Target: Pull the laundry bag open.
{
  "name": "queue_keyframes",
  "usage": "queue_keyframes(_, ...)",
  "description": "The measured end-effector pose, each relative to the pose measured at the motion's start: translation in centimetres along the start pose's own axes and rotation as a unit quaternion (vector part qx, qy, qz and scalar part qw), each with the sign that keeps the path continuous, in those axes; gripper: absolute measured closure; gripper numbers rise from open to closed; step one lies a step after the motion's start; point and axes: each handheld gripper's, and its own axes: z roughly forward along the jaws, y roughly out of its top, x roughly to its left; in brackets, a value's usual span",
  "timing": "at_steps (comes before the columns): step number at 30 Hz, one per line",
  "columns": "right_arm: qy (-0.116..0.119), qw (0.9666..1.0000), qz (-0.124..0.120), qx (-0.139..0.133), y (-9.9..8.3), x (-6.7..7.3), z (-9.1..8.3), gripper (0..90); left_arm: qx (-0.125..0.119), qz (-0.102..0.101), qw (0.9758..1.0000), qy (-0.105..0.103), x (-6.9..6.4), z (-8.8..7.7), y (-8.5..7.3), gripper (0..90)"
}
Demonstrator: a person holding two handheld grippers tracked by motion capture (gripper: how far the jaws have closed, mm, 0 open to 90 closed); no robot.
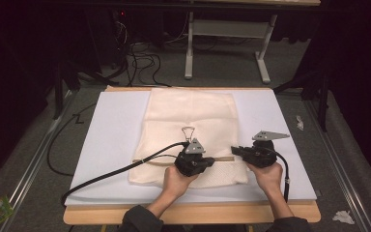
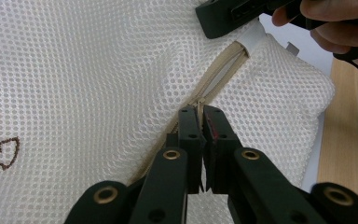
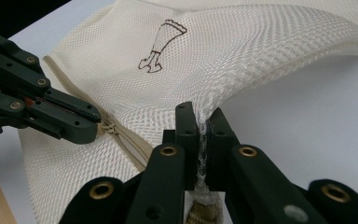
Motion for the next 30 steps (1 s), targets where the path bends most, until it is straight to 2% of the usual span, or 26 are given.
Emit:
queue_keyframes(10, -0.001, 1.0, -0.007, 0.001, 0.0, 0.0, 0.1, 87.7, -0.001, 0.002, 1.0, 0.002, 0.1, -0.3, -0.1, 86.9)
queue_keyframes(17, -0.005, 1.0, -0.002, 0.0, 0.0, -0.1, -0.1, 87.7, -0.002, -0.003, 1.0, 0.006, 0.6, -1.0, -0.3, 86.9)
queue_keyframes(30, -0.005, 1.0, -0.003, 0.0, 0.0, -0.1, -0.2, 87.7, 0.002, 0.003, 0.9999, 0.015, 0.7, -1.6, -0.5, 86.9)
